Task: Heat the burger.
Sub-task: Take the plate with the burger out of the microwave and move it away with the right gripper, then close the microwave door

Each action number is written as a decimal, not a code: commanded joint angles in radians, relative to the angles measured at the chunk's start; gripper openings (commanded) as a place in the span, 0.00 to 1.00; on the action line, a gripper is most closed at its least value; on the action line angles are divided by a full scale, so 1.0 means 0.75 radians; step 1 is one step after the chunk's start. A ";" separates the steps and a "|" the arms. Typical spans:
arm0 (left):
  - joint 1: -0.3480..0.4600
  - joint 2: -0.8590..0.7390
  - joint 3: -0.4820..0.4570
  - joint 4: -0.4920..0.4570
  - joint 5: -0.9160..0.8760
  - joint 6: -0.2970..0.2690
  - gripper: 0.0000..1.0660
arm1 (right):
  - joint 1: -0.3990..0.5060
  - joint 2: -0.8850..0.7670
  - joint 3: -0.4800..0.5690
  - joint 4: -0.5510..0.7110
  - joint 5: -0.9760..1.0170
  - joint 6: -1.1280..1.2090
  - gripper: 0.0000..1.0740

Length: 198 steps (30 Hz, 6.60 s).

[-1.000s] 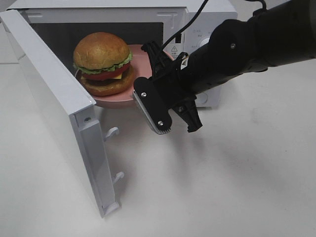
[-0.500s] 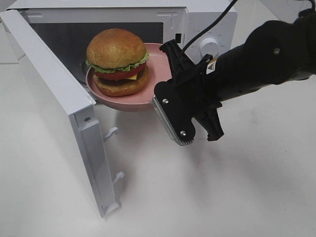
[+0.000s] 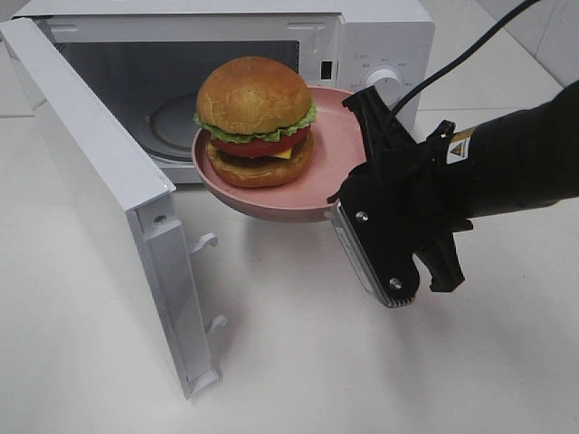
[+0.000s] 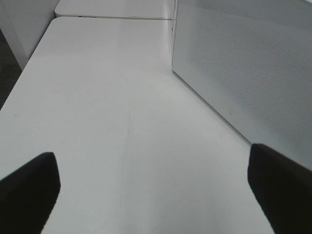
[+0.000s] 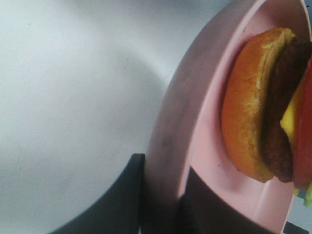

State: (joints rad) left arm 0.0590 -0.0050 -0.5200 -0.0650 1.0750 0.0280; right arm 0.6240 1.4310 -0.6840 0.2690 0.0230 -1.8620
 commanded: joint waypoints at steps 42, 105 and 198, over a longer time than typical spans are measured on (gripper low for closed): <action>0.001 -0.025 0.005 -0.008 -0.008 -0.003 0.92 | -0.007 -0.687 0.333 -0.320 0.203 0.480 0.00; 0.001 -0.025 0.005 -0.008 -0.008 -0.003 0.92 | -0.007 -0.477 0.305 -1.739 1.172 3.189 0.01; 0.001 -0.025 0.005 -0.008 -0.008 -0.003 0.92 | -0.005 -0.511 0.140 -0.757 1.071 2.855 0.77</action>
State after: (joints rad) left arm 0.0590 -0.0050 -0.5200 -0.0650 1.0750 0.0280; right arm 0.6210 1.0920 -0.5770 -0.3640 0.7720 0.3730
